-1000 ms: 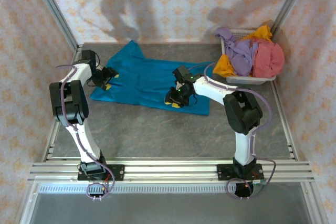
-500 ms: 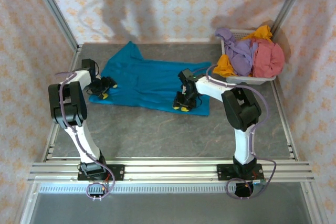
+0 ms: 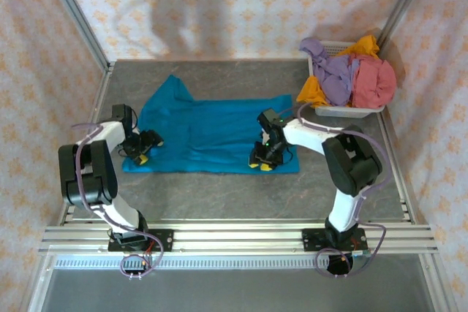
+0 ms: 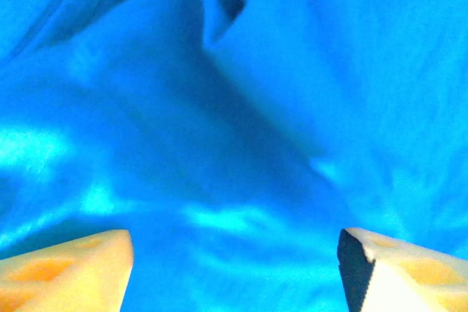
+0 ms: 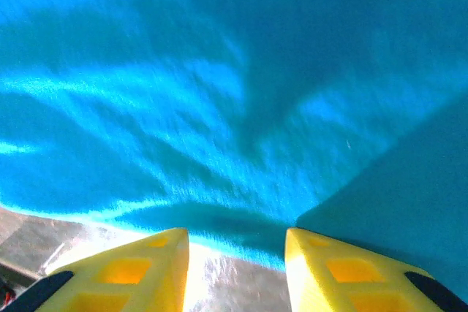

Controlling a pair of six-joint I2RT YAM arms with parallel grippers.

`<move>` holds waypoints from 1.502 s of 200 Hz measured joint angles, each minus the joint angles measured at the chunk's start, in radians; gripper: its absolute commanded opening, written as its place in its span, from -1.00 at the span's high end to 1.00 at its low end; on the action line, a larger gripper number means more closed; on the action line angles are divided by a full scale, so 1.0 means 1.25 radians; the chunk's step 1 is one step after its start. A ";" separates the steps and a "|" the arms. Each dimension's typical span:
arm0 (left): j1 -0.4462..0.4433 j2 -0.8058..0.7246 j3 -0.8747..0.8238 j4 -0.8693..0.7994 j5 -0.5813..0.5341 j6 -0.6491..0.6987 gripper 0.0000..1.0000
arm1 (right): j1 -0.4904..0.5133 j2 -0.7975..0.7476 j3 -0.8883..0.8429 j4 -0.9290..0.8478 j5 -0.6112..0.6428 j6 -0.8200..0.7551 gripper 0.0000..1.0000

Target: Fold and stack the t-shirts

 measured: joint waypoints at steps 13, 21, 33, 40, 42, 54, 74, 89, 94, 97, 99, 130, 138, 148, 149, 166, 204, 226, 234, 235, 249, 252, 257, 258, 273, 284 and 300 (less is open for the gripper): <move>0.000 -0.037 0.018 -0.040 -0.016 0.011 -0.46 | 0.000 -0.024 0.011 -0.024 -0.008 0.006 0.21; -0.001 -0.053 0.050 -0.075 -0.028 0.025 -0.45 | 0.000 -0.036 0.031 -0.038 -0.014 0.010 0.21; -0.001 -0.058 0.107 -0.116 -0.044 0.046 -0.43 | 0.000 -0.046 0.072 -0.048 -0.022 0.017 0.21; -0.001 -0.056 0.148 -0.134 -0.056 0.062 -0.39 | 0.001 -0.047 0.104 -0.049 -0.023 0.021 0.21; -0.001 -0.055 0.155 -0.137 -0.057 0.065 -0.36 | 0.001 -0.047 0.110 -0.049 -0.023 0.022 0.21; -0.001 -0.043 0.216 -0.157 -0.066 0.086 -0.25 | 0.004 -0.042 0.163 -0.043 -0.021 0.033 0.22; -0.001 0.013 0.300 -0.175 -0.074 0.119 -0.07 | 0.019 -0.006 0.248 -0.020 -0.010 0.056 0.23; -0.001 0.080 0.345 -0.177 -0.074 0.133 0.03 | 0.042 0.052 0.309 0.008 0.001 0.076 0.23; -0.001 0.102 0.356 -0.177 -0.074 0.138 0.06 | 0.051 0.078 0.332 0.018 0.005 0.081 0.24; -0.001 0.116 0.363 -0.177 -0.074 0.141 0.08 | 0.055 0.094 0.348 0.020 0.007 0.085 0.24; -0.001 0.126 0.368 -0.177 -0.074 0.144 0.09 | 0.058 0.102 0.354 0.023 0.009 0.088 0.24; -0.001 0.245 0.418 -0.176 -0.069 0.156 0.13 | 0.110 0.284 0.519 0.046 0.024 0.097 0.25; -0.001 0.268 0.432 -0.177 -0.061 0.160 0.14 | 0.120 0.325 0.558 0.049 0.025 0.099 0.25; -0.001 0.297 0.457 -0.177 -0.052 0.164 0.17 | 0.131 0.370 0.602 0.052 0.023 0.100 0.26; -0.001 0.300 0.460 -0.177 -0.052 0.164 0.17 | 0.132 0.373 0.604 0.052 0.023 0.101 0.26; -0.001 0.344 0.508 -0.176 -0.040 0.169 0.19 | 0.142 0.421 0.651 0.052 0.020 0.109 0.26; -0.001 0.427 0.614 -0.192 -0.017 0.198 0.25 | 0.139 0.442 0.693 0.035 0.018 0.111 0.26; -0.001 0.473 0.657 -0.202 -0.010 0.219 0.33 | 0.136 0.442 0.692 0.030 0.018 0.110 0.26; -0.001 0.481 0.659 -0.205 -0.007 0.226 0.35 | 0.136 0.440 0.686 0.028 0.020 0.110 0.26; -0.001 0.483 0.659 -0.206 -0.006 0.225 0.36 | 0.136 0.439 0.684 0.028 0.020 0.110 0.26; -0.001 0.494 0.660 -0.214 0.005 0.230 0.40 | 0.134 0.428 0.663 0.027 0.022 0.110 0.26; -0.001 0.497 0.661 -0.216 0.008 0.231 0.40 | 0.134 0.425 0.658 0.027 0.022 0.110 0.26; -0.001 0.500 0.662 -0.221 0.010 0.231 0.41 | 0.133 0.421 0.652 0.026 0.022 0.110 0.26; -0.002 0.500 0.662 -0.221 0.011 0.231 0.40 | 0.132 0.420 0.651 0.025 0.022 0.110 0.26; -0.006 0.506 0.663 -0.226 0.011 0.231 0.45 | 0.130 0.406 0.639 0.020 0.022 0.110 0.26; -0.011 0.506 0.663 -0.228 0.011 0.231 0.49 | 0.126 0.398 0.638 0.018 0.022 0.110 0.26; -0.017 0.506 0.663 -0.228 0.011 0.231 0.57 | 0.121 0.388 0.638 0.018 0.021 0.110 0.26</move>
